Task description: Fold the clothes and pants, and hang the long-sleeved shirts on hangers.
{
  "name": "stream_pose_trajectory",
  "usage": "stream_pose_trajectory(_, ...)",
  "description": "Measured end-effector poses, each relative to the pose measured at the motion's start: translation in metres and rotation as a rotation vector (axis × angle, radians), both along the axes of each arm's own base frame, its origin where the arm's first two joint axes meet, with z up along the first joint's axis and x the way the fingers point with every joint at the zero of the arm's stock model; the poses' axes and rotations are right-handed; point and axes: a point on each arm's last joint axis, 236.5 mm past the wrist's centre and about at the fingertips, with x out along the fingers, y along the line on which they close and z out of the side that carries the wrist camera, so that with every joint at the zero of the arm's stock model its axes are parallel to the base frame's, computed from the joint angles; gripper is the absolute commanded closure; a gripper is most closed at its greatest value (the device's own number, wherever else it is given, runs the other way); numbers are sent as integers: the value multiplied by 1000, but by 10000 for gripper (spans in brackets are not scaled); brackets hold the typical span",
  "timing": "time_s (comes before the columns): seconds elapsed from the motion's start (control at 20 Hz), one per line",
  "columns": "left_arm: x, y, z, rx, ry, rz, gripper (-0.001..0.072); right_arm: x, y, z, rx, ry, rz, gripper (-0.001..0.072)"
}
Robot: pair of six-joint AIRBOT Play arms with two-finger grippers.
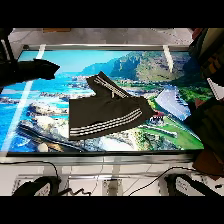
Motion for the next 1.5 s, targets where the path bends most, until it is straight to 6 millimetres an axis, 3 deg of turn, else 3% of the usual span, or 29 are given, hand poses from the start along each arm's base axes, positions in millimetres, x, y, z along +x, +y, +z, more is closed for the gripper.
stream_pose_trajectory(0.75, 0, 0, 0, 0, 0, 0, 701, 0, 0, 0, 1, -1, 1, 688)
stream_pose_trajectory(0.9, 1, 0, 0, -1, -2, 2, 701, 17, -3, 8, -16, -72, 7, 689)
stream_pose_trajectory(1.0, 5, 1, 1, -5, -12, 11, 701, 28, -3, 2, -11, -84, 24, 689)
stream_pose_trajectory(1.15, 9, 2, 1, -9, -19, 19, 700, 37, 11, -44, 67, 8, 96, 689)
stream_pose_trajectory(1.3, 10, 1, 2, -18, -22, 19, 701, 31, 43, -114, 228, 159, 195, 683)
stream_pose_trajectory(1.35, 10, 1, 3, -23, -22, 18, 701, 26, 53, -135, 279, 203, 218, 639)
stream_pose_trajectory(1.5, 10, -1, 1, -35, -11, 15, 700, 14, 71, -199, 392, 293, 217, 221)
